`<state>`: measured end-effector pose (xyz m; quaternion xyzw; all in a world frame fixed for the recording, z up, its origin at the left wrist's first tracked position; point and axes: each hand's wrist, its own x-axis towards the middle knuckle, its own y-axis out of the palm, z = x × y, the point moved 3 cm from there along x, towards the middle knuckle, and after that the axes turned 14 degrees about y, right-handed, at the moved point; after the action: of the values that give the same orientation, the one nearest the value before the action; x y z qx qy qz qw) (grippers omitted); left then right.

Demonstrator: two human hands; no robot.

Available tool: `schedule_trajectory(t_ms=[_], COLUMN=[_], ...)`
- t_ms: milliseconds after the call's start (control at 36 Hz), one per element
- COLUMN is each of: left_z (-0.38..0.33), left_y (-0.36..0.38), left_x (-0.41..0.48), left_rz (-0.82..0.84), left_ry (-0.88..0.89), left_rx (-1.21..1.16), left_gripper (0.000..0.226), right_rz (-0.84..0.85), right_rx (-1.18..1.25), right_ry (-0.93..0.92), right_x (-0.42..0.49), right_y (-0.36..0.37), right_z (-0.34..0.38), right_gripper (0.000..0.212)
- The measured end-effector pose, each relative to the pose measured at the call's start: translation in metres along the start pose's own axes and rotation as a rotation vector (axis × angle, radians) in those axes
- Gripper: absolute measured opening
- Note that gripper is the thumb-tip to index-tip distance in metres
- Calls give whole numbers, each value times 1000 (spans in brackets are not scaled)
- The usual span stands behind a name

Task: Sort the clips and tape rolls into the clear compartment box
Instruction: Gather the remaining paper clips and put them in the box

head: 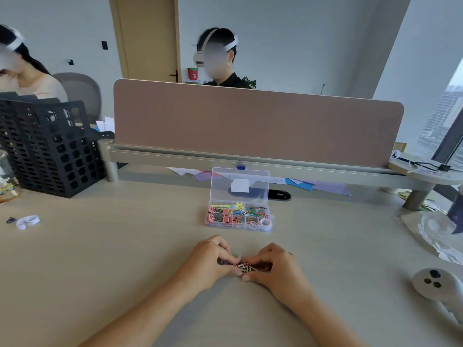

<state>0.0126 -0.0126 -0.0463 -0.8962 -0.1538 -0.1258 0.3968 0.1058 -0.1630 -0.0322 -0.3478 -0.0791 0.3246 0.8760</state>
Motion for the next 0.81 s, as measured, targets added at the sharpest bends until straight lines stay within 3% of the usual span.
schedule_trajectory(t_ms=[222,389,500,583,694,806], left_z=[-3,-7,-7,-9,-11,-6], left_y=[-2,-4,-4,-6,-9,-13], left_x=[4,12,20,30,42,46], left_rz=[-56,-20,4,60,136,168], left_ry=[-54,-40,-46,-29,-15,-7], left_rx=[-32,16,74,133,165,140], left_gripper=[19,16,12,10,14,12], right_rz=[24,54,29,32,22,43], right_rx=[7,-36,-156,-304,-481,-585], right_ry=[10,117,135,146,101,106], right_x=[-2,11,23,36,49,56], right_y=[-4,-3,-5,-5,-7,-6], right_z=[10,9,13,18,29,24], right_gripper=[29,22,19,31,18,25])
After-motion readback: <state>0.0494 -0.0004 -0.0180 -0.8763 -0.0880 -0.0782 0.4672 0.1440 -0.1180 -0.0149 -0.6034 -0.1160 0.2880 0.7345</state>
